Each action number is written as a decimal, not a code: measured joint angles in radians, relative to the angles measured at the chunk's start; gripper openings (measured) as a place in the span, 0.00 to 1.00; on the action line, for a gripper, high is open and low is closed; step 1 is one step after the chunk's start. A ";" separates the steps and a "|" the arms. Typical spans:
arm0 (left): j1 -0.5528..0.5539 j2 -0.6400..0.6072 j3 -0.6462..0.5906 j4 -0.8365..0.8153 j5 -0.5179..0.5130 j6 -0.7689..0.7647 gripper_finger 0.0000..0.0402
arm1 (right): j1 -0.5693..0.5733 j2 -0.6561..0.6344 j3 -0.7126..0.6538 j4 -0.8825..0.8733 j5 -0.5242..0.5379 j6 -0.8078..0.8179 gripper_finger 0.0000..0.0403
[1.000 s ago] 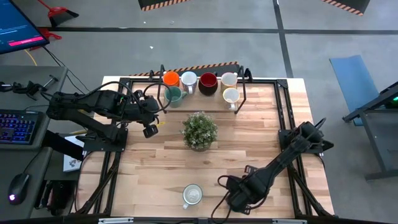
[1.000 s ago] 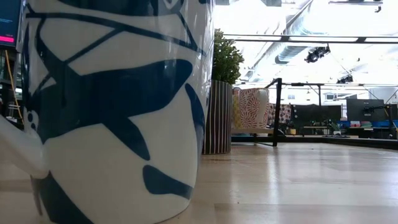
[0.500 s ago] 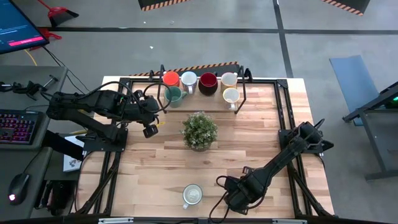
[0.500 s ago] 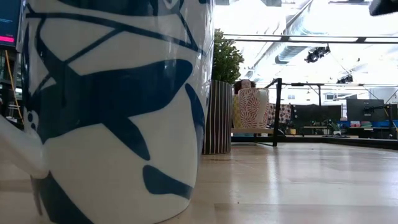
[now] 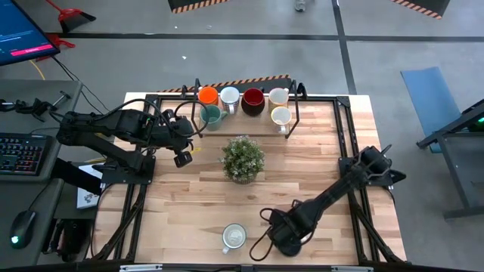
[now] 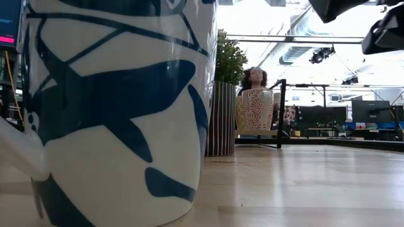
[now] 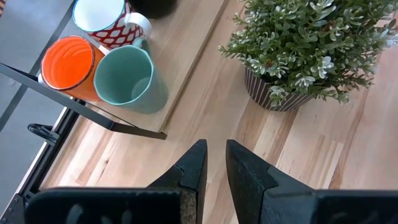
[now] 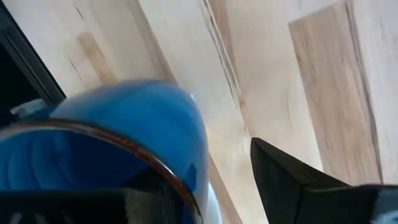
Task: Place coffee mugs
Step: Put the blue mug on the shelf
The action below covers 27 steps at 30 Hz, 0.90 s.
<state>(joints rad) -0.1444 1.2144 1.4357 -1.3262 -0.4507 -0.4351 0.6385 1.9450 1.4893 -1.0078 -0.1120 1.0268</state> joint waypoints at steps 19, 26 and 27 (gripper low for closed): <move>0.000 0.000 0.000 0.000 0.000 -0.008 0.12 | -0.019 0.000 0.001 0.073 0.017 0.038 0.02; 0.000 0.000 0.000 0.000 0.000 -0.008 0.12 | -0.043 -0.006 0.001 0.038 0.041 0.039 0.00; 0.000 0.000 0.000 0.000 0.000 -0.008 0.12 | -0.047 -0.011 0.001 0.030 0.056 0.039 0.00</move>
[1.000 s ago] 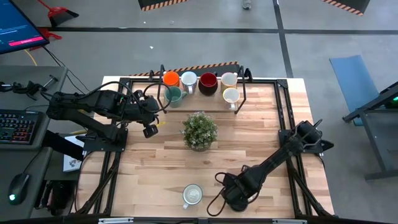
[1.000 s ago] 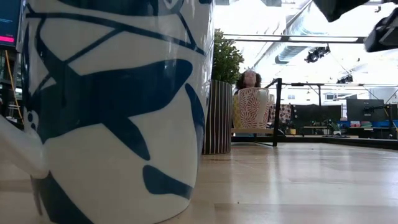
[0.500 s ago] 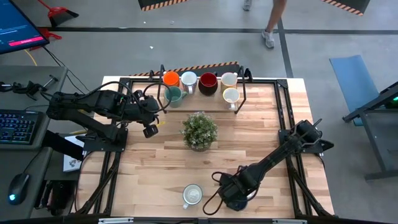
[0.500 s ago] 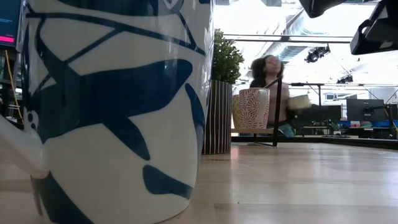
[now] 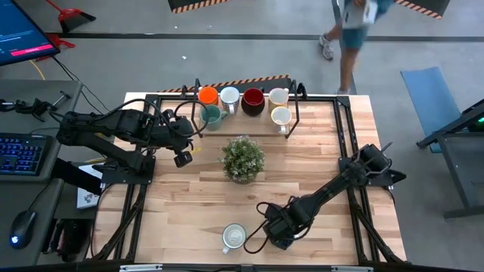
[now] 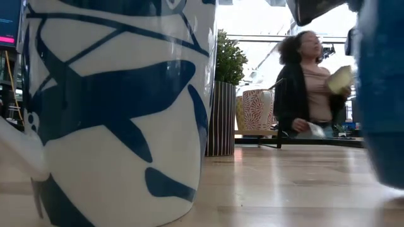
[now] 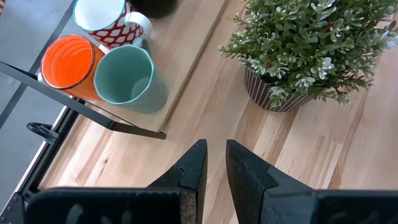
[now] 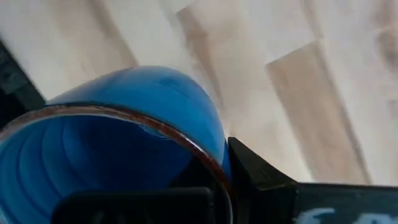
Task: Place coffee mugs
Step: Put the blue mug on the shelf
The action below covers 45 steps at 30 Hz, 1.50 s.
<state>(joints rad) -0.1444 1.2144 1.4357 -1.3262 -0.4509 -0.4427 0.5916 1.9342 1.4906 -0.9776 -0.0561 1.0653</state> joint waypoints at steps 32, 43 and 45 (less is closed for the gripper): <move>0.000 0.000 0.000 0.000 -0.005 0.000 0.12 | -0.547 -0.465 0.000 0.023 0.600 -0.528 0.00; 0.000 0.000 0.000 0.000 -0.005 0.000 0.12 | -0.799 -0.420 0.000 0.094 0.279 -0.546 0.00; 0.000 0.000 0.000 0.000 -0.005 0.000 0.12 | -0.819 -0.402 0.000 0.090 0.271 -0.530 0.00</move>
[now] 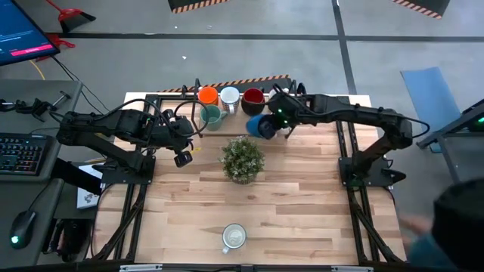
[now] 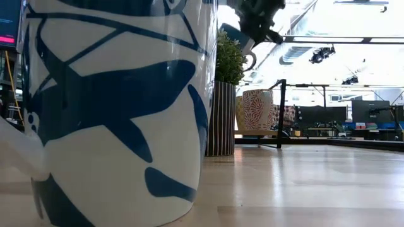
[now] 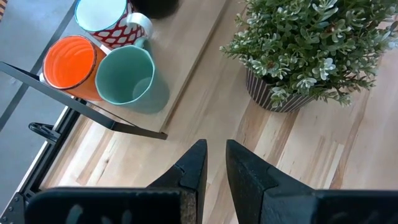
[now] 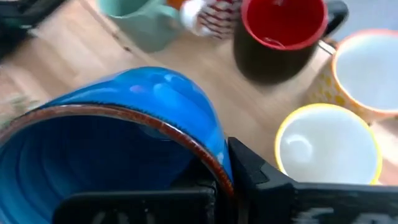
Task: Place coffee mugs
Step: Put the blue mug on the shelf
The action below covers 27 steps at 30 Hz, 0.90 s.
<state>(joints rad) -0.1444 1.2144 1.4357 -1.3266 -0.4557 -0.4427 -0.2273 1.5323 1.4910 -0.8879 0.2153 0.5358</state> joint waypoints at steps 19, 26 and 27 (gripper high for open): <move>0.000 0.000 0.000 0.001 -0.001 0.000 0.12 | -0.083 0.159 0.000 -0.004 -0.065 0.104 0.00; 0.000 0.000 0.000 0.001 -0.001 -0.001 0.12 | -0.094 0.194 0.000 0.007 -0.049 0.065 0.00; 0.000 0.000 0.000 0.001 -0.001 -0.002 0.12 | -0.094 0.198 0.000 0.014 -0.042 0.060 0.00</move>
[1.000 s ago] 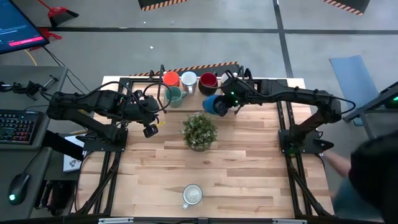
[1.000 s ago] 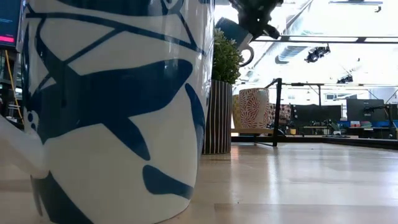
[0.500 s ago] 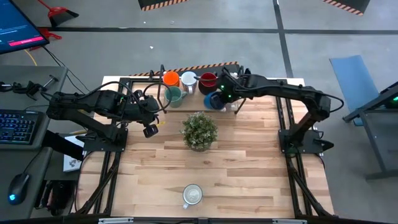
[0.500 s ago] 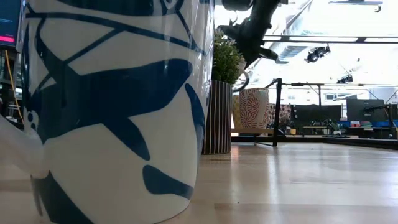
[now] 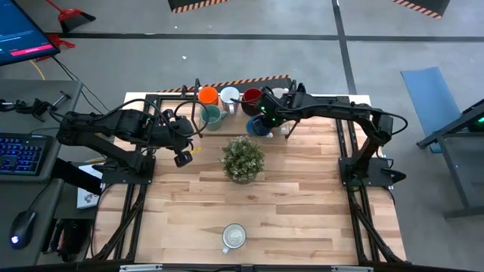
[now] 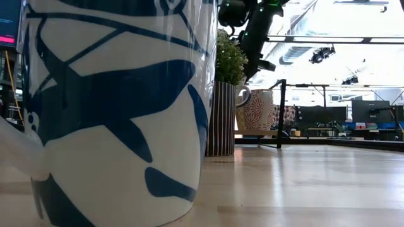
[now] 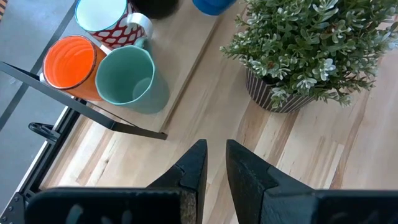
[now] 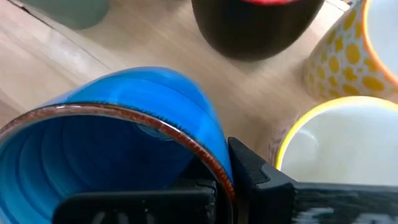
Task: Place coffee mugs
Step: Put the blue mug on the shelf
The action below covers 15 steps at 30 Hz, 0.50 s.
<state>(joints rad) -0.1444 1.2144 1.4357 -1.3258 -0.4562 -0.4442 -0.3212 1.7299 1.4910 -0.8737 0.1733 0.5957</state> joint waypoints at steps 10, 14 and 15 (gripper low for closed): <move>0.000 0.000 0.000 0.000 0.000 0.000 0.12 | -0.032 0.008 0.000 0.021 -0.009 -0.020 0.00; 0.000 0.000 0.000 0.000 0.000 0.000 0.12 | -0.040 0.039 0.000 0.019 -0.027 -0.021 0.00; 0.000 0.000 0.000 0.000 0.000 0.000 0.12 | -0.040 0.047 0.000 0.019 -0.036 -0.021 0.00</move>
<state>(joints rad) -0.1444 1.2144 1.4357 -1.3262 -0.4561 -0.4446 -0.3611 1.7772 1.4910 -0.8551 0.1370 0.5751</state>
